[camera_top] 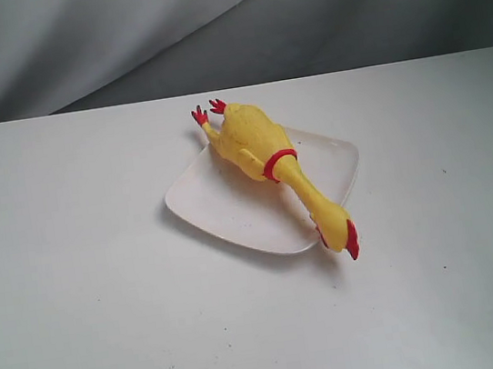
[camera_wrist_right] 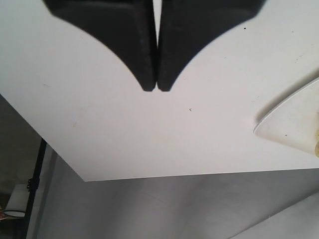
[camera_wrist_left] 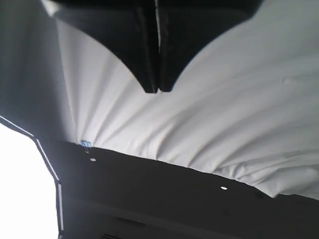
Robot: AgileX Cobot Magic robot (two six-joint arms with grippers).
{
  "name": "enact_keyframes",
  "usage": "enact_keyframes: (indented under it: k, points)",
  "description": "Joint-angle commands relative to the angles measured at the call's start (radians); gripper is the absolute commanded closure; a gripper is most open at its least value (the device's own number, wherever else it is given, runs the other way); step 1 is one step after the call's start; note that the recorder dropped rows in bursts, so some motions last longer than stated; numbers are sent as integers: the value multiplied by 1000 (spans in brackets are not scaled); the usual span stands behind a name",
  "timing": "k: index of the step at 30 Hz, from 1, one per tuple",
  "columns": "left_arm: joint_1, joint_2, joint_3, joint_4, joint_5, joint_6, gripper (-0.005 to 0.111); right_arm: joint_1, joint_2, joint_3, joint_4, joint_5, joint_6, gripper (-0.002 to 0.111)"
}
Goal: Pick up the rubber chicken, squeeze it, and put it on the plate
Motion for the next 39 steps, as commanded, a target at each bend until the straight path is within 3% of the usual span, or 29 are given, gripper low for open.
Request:
enact_keyframes:
  k: [1, 5, 10, 22, 27, 32, 39]
  points:
    - [4, -3, 36, -479, 49, 415, 107, -8, -4, 4, -6, -2, 1, 108]
    - [4, -3, 36, -760, 116, 737, 107, -8, -4, 4, -6, -2, 1, 108]
    - [4, -3, 36, -792, 180, 856, 107, -8, -4, 4, -6, -2, 1, 108]
    - [4, -3, 56, -753, 369, 863, 107, -8, -4, 4, -6, -2, 3, 108]
    - [4, -3, 117, -746, 371, 838, 107, -8, -4, 4, -6, -2, 3, 108]
    - [4, -3, 178, -622, 376, 721, 107, -8, -4, 4, -6, -2, 3, 108]
    - [4, -3, 229, -620, 388, 740, 107, -8, -4, 4, -6, -2, 3, 108]
